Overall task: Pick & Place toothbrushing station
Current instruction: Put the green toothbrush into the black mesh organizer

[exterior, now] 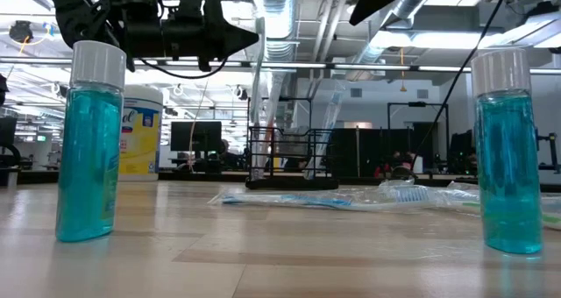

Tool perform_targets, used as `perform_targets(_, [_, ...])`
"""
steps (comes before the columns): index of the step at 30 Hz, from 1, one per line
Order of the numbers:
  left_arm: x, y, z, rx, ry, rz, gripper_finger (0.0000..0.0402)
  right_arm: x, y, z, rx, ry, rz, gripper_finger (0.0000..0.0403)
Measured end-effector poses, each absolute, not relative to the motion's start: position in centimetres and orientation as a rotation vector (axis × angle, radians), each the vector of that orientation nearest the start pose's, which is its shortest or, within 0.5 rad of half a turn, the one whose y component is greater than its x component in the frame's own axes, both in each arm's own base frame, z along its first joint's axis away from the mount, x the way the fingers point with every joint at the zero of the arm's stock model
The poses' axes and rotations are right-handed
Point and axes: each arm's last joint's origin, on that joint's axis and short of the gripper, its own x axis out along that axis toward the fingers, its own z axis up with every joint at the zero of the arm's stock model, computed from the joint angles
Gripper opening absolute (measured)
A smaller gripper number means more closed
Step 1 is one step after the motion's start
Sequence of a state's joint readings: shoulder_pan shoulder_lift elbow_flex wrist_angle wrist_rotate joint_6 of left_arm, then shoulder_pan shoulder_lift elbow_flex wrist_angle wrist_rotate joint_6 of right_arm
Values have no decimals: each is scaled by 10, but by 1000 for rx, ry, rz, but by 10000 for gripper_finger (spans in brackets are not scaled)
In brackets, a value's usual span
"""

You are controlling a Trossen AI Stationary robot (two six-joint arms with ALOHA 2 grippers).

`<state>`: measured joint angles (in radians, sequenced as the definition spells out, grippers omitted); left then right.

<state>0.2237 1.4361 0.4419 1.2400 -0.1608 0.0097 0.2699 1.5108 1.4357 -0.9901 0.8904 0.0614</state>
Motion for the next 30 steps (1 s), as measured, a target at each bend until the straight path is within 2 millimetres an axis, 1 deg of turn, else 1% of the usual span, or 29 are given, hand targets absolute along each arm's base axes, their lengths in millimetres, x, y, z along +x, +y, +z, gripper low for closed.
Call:
perform_targets(6, [255, 63, 214, -3, -245, 378, 0, 290, 57, 333, -537, 884, -586, 122])
perform_targets(10, [258, 63, 208, -5, -221, 378, 0, 290, 57, 333, -537, 883, -586, 122])
perform_targets(12, [261, 64, 201, -9, -196, 378, 0, 290, 57, 333, -537, 884, -586, 122])
perform_targets(20, [267, 65, 186, -26, -179, 377, 0, 290, 57, 333, -536, 884, -586, 122])
perform_targets(27, [269, 66, 179, -30, -152, 377, 0, 290, 57, 333, -537, 885, -586, 122])
perform_targets(30, [266, 65, 175, -36, -138, 383, 0, 290, 57, 333, -539, 888, -585, 122])
